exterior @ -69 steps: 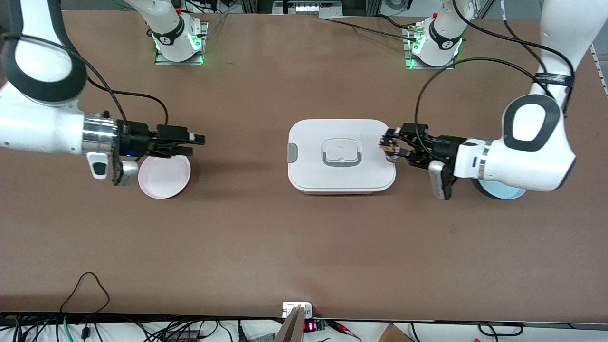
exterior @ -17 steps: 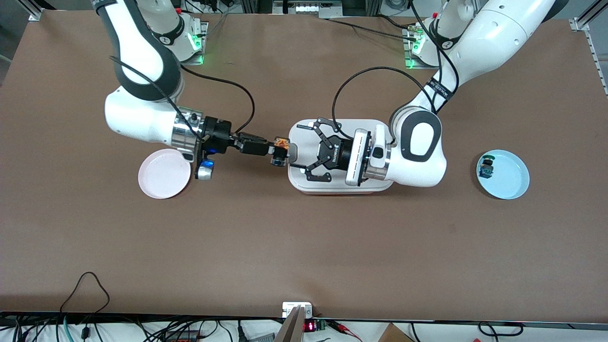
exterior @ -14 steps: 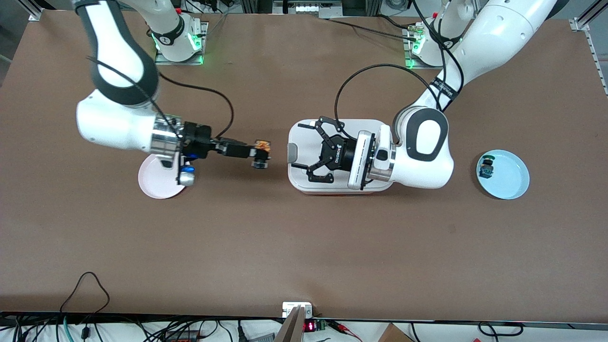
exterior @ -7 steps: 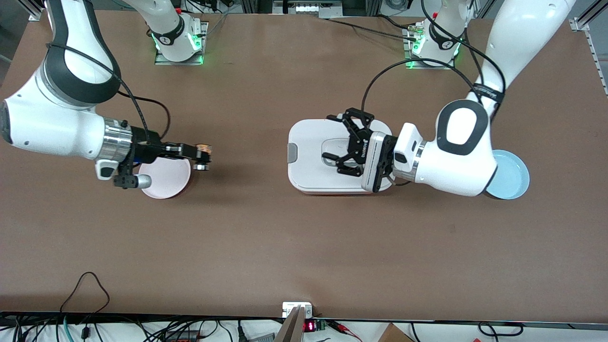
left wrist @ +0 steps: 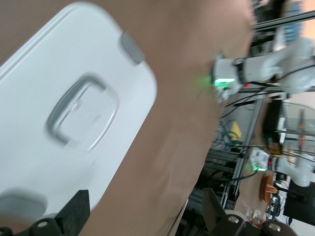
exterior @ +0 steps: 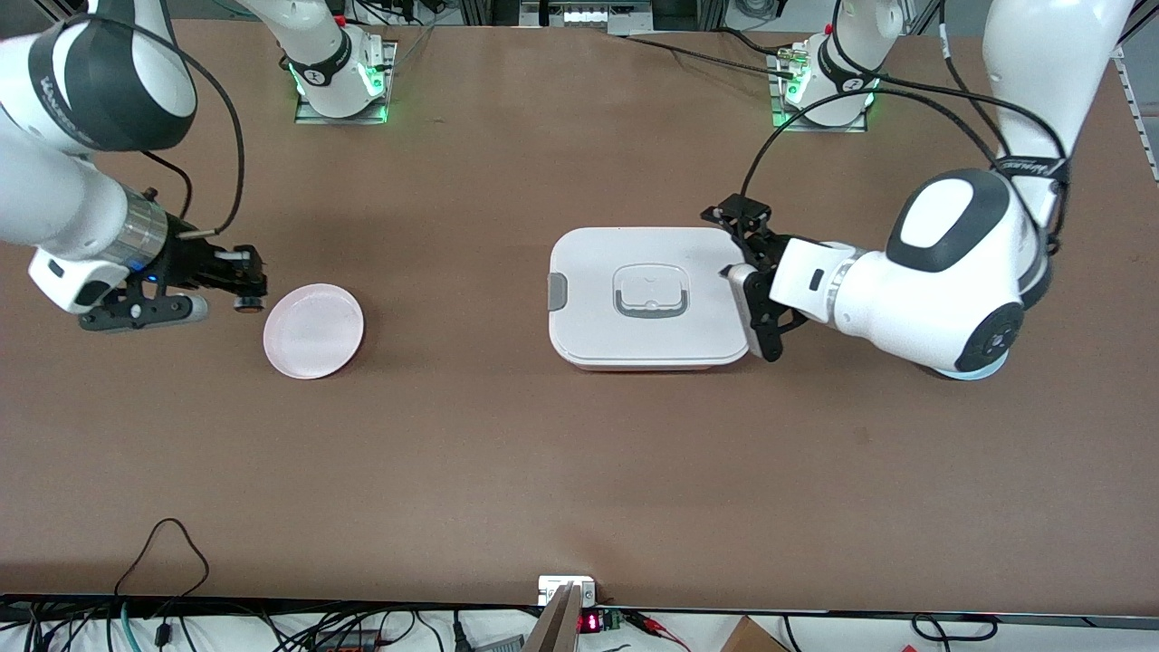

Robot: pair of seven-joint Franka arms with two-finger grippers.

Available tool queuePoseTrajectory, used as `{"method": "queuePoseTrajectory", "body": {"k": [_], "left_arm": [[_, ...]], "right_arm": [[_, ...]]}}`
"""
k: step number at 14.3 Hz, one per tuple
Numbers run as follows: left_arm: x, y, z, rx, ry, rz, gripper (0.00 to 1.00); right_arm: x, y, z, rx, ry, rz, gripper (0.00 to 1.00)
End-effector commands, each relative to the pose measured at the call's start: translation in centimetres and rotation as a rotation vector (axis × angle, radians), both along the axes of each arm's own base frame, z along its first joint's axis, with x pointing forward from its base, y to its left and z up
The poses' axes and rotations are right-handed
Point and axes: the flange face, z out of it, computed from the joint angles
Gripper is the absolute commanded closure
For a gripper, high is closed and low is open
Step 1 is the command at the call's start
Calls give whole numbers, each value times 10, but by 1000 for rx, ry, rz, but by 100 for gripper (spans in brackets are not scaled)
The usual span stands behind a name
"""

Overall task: Transfer orange switch to right arm and place
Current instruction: 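Open the left gripper and pull the switch away with the right gripper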

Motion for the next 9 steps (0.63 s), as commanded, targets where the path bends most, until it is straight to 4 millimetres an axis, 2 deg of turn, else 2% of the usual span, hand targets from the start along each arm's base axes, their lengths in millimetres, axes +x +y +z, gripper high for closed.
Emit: {"method": "queuePoseTrajectory", "body": {"k": [1, 3, 4, 6, 9], "left_arm": [[-1, 20, 40, 253, -39, 66, 0], [-10, 42, 75, 514, -178, 162, 0], [-13, 45, 78, 621, -217, 198, 0], [-23, 70, 91, 738, -267, 353, 0], [-42, 128, 104, 797, -361, 647, 0]], "right_arm": [[-8, -25, -12, -74, 19, 34, 100], [-9, -35, -52, -94, 14, 33, 100], [-10, -39, -74, -93, 8, 26, 100], [-13, -40, -112, -87, -3, 17, 100], [-25, -39, -167, -70, -41, 13, 100]]}}
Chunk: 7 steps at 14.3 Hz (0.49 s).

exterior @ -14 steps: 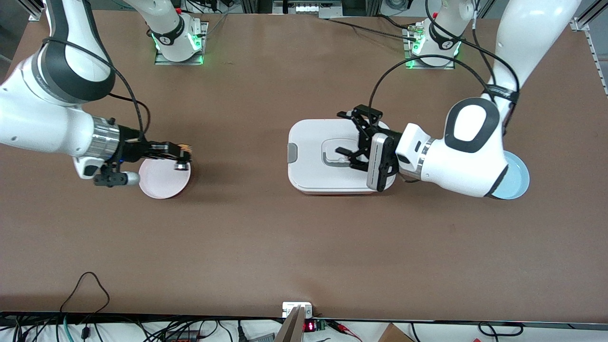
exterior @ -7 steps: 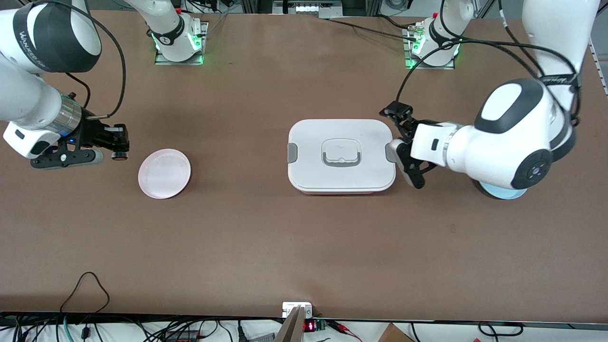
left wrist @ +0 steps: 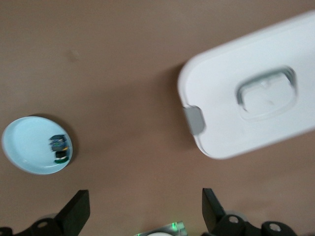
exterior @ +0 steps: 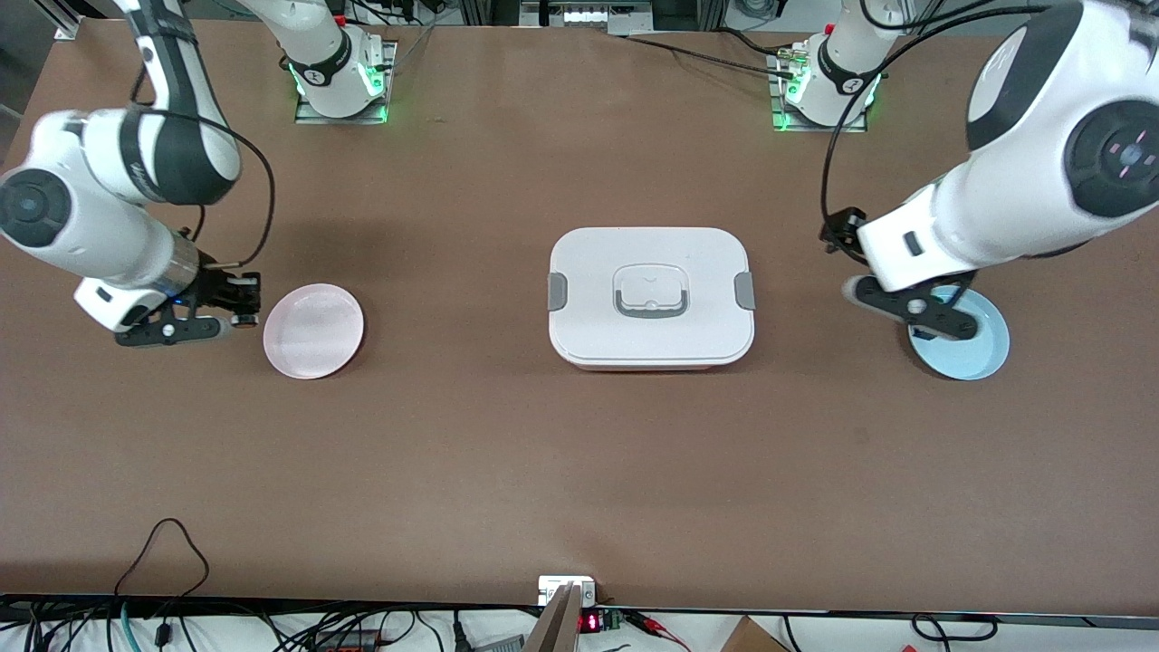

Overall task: Transfer orange switch to right arm and place
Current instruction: 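Lower the switch onto the white plate while the left gripper retracts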

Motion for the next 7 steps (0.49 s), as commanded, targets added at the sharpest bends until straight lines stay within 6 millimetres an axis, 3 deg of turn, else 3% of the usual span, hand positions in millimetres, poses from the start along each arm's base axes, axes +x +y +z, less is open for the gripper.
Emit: {"method": "queuePoseTrajectory", "body": {"k": [1, 2, 4, 7], "left_arm": [[-37, 59, 14, 64, -166, 159, 0], [-52, 77, 15, 66, -197, 185, 0], [-72, 92, 19, 58, -202, 215, 0], [-66, 94, 9, -18, -171, 217, 0]], "right_arm": [[-17, -1, -41, 11, -42, 1, 100], [-21, -3, -60, 14, -48, -4, 100], [-23, -4, -84, 18, -57, -27, 100], [-21, 1, -116, 34, -67, -34, 100]]}}
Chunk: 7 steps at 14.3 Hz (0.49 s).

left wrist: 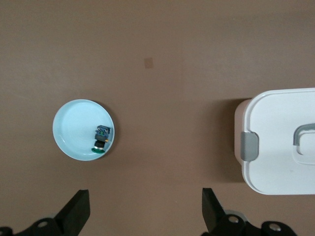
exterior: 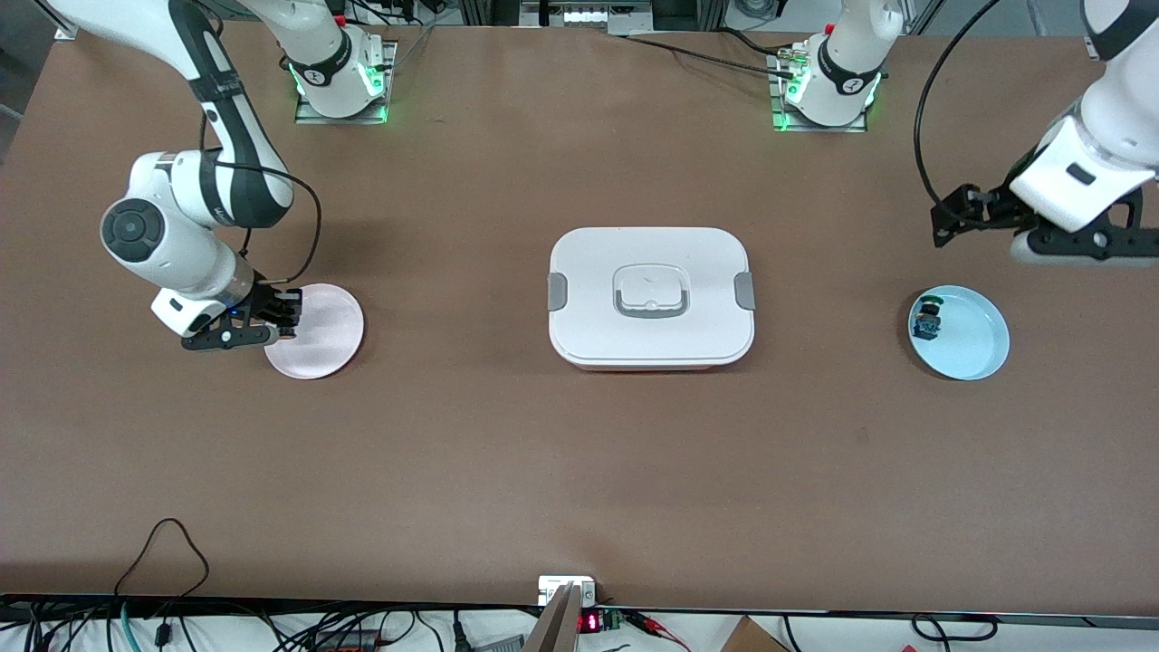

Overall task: Transfer orange switch to right arm and place
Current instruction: 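Lower the switch onto the white plate while the left gripper retracts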

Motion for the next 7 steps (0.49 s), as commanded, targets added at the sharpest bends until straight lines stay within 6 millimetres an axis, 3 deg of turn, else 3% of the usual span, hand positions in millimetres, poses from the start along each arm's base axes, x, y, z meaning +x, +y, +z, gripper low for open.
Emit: {"method": "queuePoseTrajectory", "body": {"k": [1, 5, 7], "left_arm": [[-1, 1, -11, -19, -9, -4, 0], [4, 15, -18, -2, 5, 9, 0], [6, 17, -19, -2, 10, 8, 0]], "right_arm": [[0, 2, -26, 20, -15, -27, 100], [-2, 3, -50, 22, -27, -49, 96], [-2, 6, -59, 23, -32, -60, 86]]}}
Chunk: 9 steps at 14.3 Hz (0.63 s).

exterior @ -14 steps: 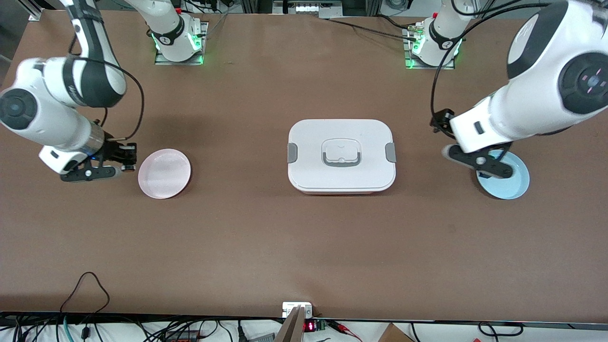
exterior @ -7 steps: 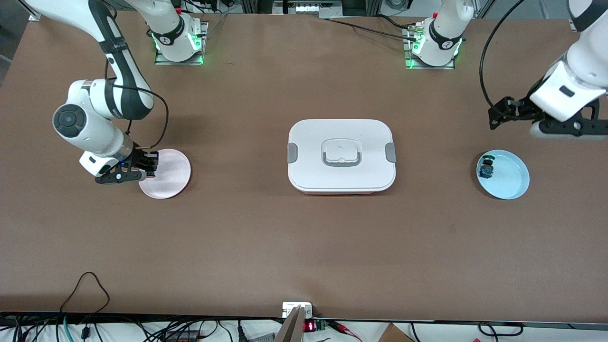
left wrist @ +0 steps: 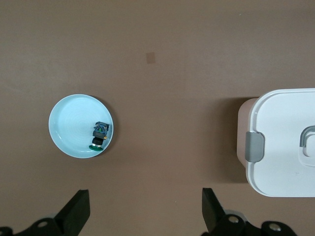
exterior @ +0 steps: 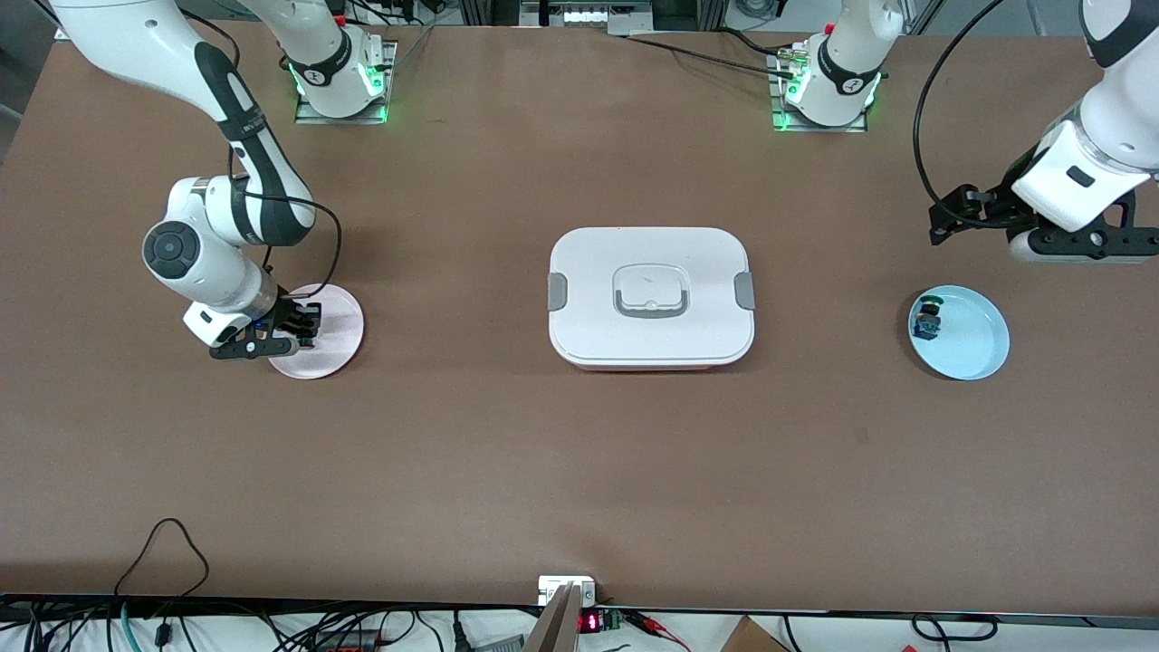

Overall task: Transfer orange switch to right arm and place
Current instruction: 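Lower the switch onto the white plate while the left gripper retracts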

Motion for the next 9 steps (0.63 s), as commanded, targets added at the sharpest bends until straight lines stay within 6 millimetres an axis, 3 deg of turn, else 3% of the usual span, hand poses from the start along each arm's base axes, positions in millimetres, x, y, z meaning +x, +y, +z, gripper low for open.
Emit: {"method": "queuePoseTrajectory", "body": {"k": [1, 3, 4, 5, 9], "left_arm": [[6, 1, 5, 6, -17, -15, 0], [7, -5, 5, 8, -5, -20, 0], [6, -7, 8, 10, -5, -23, 0], [7, -9, 12, 9, -8, -29, 0], [8, -8, 12, 9, -8, -84, 0]], "right_arm": [[-1, 3, -6, 14, -17, -27, 72], [-1, 3, -5, 14, -18, -28, 43], [0, 4, -2, 14, -23, -27, 24], [1, 5, 4, 15, -27, -25, 0], [13, 10, 59, 13, -26, -39, 0]]}}
